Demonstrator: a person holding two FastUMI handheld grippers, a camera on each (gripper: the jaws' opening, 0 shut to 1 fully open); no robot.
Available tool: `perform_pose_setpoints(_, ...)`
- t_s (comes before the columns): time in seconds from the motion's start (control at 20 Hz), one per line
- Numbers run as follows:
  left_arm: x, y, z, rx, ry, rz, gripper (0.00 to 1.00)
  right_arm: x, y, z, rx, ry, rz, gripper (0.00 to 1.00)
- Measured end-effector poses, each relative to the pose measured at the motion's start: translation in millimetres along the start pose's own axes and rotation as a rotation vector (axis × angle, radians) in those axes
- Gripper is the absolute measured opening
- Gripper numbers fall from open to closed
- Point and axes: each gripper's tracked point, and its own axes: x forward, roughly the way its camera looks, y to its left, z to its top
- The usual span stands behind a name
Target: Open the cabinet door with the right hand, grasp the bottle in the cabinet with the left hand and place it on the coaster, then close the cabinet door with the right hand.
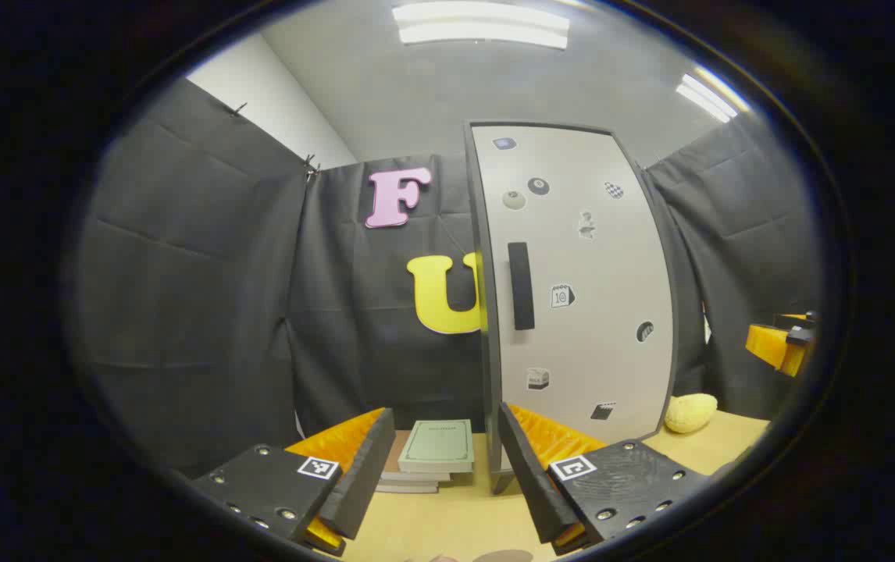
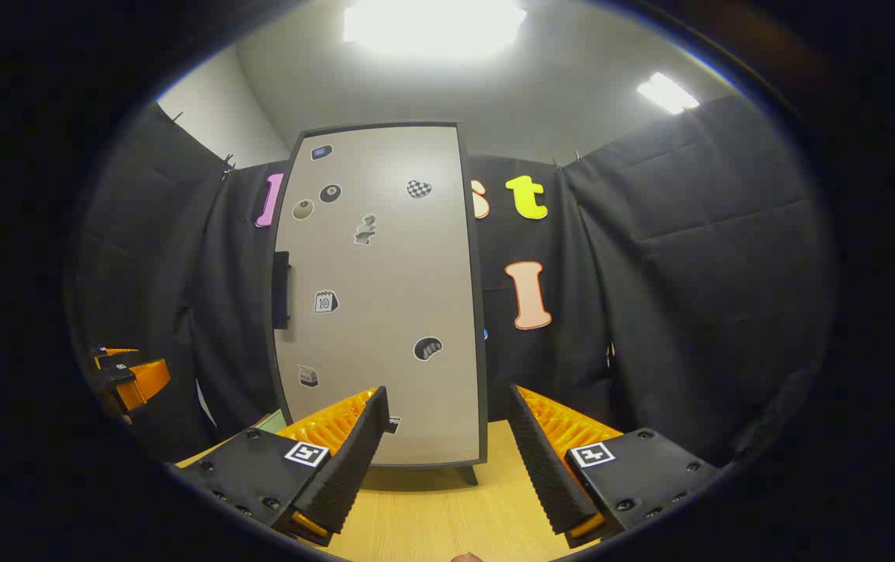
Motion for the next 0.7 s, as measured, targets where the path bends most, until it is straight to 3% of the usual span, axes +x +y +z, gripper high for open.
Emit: perform_pose_setpoints(0.7, -13, 13, 0, 0.021, -0.010, 0.031, 0.82, 4, 11, -1, -0.008, 0.015, 0.033, 0.96)
